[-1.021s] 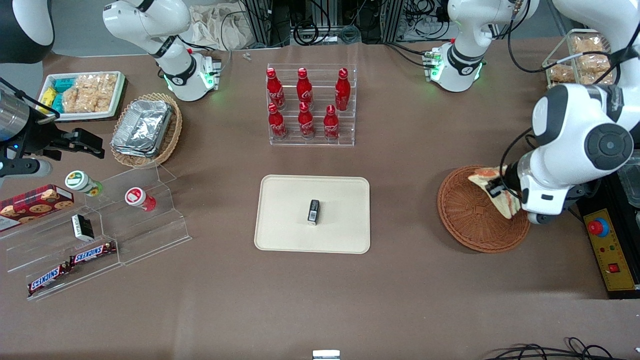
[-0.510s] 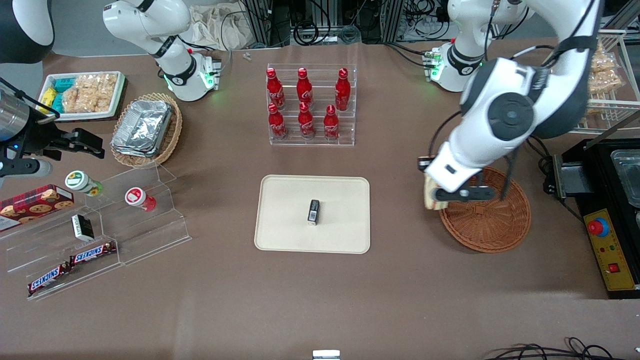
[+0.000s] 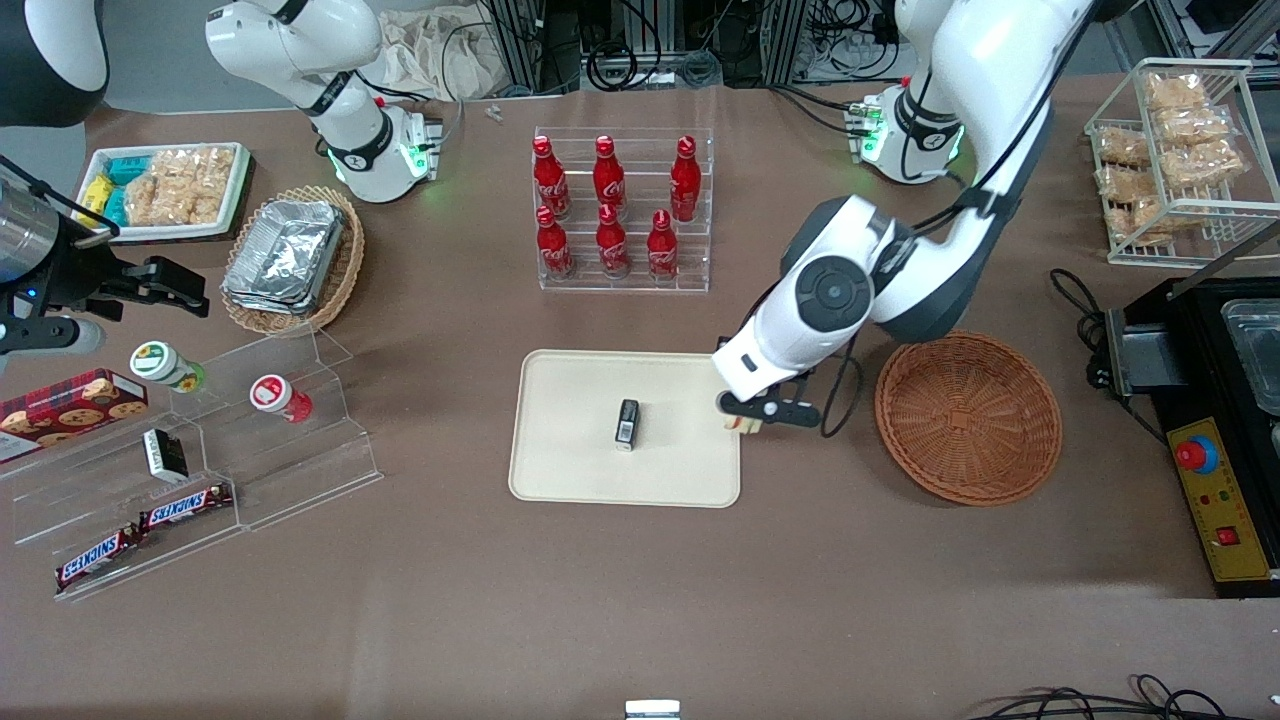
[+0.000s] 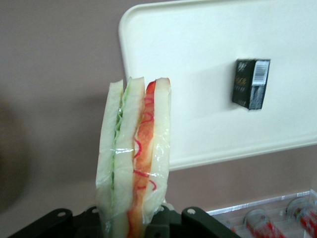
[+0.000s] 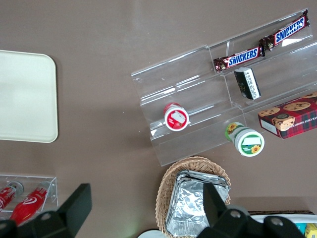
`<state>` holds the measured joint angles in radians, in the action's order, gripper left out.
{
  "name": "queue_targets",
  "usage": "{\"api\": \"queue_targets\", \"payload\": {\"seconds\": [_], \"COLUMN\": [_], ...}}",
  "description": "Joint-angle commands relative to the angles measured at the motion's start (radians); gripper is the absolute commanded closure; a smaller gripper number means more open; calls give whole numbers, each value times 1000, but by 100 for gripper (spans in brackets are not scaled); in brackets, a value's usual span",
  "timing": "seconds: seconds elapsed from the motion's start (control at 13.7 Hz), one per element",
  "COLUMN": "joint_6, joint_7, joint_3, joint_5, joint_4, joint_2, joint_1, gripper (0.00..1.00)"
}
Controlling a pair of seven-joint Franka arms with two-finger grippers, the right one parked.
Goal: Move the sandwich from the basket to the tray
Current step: 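Lift the sandwich and carry it over the cream tray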
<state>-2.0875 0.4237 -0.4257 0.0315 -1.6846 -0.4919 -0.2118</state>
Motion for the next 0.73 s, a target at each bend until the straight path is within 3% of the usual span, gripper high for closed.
{"api": "queue_targets", "payload": {"seconds": [0.0,0.22,0.29,0.36,0.44,0.51,0.66], "joint_6": [-77,-184,-212,-223,-224,-224,-224], "joint_7": [6,146,185,211,236,244,266], "joint_3": [5,10,10,10,10,10,10], "joint_5": [60,180,205,211,212,223,240], "joint_4": [34,34,33,34,36,36,37], "joint_2": [-92,-180,-200,-215,-223,-224,-215], "joint_1": [-32,-58,-58,-60,-60,-64,-64], "gripper": [100,100,95,76,43,0,0]}}
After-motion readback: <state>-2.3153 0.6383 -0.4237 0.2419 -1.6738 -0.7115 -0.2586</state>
